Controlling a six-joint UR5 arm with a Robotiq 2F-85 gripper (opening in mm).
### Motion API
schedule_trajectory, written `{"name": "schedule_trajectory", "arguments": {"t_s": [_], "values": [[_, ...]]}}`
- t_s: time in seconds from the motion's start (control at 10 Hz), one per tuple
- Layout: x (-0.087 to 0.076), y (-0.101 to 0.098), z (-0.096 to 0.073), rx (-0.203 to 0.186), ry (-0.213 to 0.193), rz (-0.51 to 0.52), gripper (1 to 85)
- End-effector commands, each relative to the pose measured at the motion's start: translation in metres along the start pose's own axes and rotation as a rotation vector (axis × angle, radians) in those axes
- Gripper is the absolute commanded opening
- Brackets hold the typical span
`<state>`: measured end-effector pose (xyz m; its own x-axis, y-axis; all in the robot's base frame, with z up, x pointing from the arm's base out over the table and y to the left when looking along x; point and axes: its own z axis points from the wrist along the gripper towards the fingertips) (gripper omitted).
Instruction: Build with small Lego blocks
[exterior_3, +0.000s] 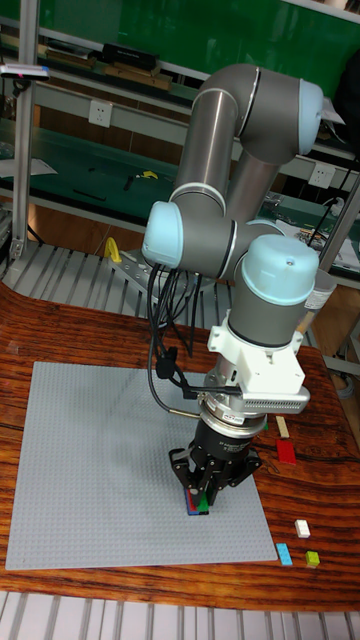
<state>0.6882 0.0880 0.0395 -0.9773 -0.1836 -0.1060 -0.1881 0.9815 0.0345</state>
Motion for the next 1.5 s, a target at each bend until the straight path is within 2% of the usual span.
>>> {"name": "schedule_trajectory", "arguments": {"t_s": [0.0, 0.6, 1.0, 1.4], "values": [[0.0021, 0.0004, 0.0003, -0.015, -0.004, 0.008, 1.3], [0.0098, -0.0052, 0.0025, -0.029, 0.002, -0.004, 1.3], [0.0086, 0.0028, 0.0060, -0.066, -0.006, 0.031, 1.3], [0.0115, -0.0024, 0.0055, -0.058, -0.006, 0.019, 1.3]]}}
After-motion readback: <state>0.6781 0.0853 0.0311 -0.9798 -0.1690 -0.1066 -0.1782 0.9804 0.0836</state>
